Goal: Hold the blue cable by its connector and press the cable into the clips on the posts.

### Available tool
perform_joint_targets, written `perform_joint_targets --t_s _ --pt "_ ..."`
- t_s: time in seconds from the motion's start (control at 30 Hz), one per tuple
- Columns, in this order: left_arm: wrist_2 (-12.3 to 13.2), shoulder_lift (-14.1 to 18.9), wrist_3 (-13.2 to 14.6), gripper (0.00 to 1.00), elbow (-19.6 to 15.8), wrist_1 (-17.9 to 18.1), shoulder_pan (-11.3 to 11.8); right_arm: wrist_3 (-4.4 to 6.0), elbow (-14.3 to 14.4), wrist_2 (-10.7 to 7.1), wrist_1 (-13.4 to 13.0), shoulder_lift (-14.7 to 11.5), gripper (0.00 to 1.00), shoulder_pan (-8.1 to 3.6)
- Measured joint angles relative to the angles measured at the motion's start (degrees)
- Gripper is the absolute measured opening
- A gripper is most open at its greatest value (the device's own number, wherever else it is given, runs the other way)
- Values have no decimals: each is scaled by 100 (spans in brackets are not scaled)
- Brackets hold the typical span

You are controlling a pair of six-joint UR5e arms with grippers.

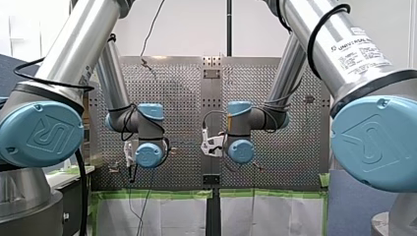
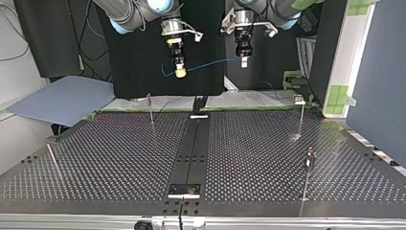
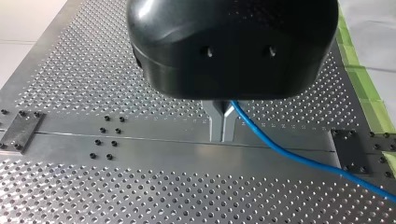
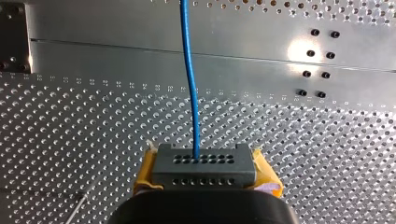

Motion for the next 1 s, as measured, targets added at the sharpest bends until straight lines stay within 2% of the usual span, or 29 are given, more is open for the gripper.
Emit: perform_joint_targets --t_s 0.5,0.67,0.87,1.0 --pt "-5 0 0 0 6 6 -6 -10 -19 -5 25 19 0 15" --pt "-8 0 0 0 8 9 -8 -31 -78 -15 116 239 0 120" --pt "-9 0 0 0 9 9 -9 -34 -86 -17 131 589 0 139" --pt "-9 0 0 0 9 9 -9 -35 -88 -17 132 727 0 140"
